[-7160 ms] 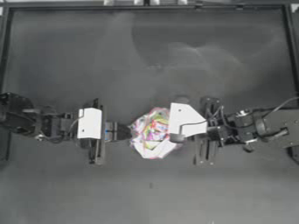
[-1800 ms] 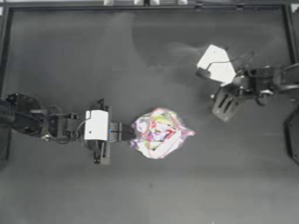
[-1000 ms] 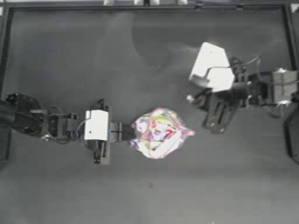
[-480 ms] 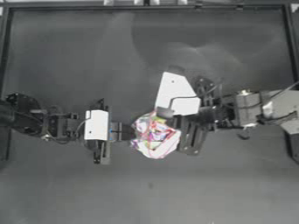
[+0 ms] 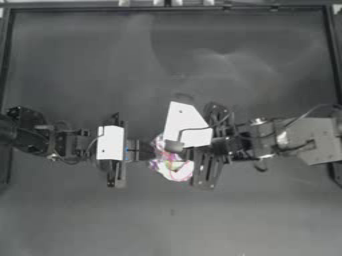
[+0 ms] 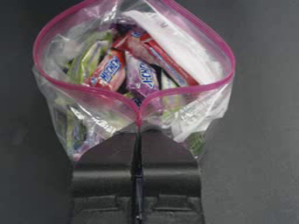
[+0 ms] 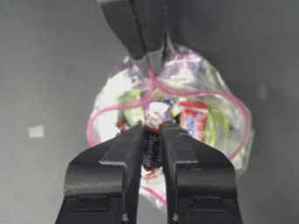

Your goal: Put candy in bag

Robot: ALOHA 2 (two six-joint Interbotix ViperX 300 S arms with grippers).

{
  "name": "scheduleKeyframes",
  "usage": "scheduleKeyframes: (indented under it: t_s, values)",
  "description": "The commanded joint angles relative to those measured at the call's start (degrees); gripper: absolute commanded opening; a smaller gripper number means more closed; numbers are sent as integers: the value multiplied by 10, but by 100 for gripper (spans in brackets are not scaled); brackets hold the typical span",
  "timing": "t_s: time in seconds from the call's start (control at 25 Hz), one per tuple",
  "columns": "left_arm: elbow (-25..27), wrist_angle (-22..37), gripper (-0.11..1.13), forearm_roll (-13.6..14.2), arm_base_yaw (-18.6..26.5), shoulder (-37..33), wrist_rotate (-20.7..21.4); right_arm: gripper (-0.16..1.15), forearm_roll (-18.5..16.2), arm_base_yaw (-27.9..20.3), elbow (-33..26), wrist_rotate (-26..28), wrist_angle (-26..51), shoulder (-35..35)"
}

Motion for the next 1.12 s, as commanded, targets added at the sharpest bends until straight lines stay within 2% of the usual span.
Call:
scheduleKeyframes:
  t_s: [0.04,1.12]
  values:
    - [-10,-4,4,1,1,-9,0,50,-2,1,-10,3,-4,1]
    - [-10,-4,4,1,1,-9,0,53,-38,-23,-3,7,-8,51]
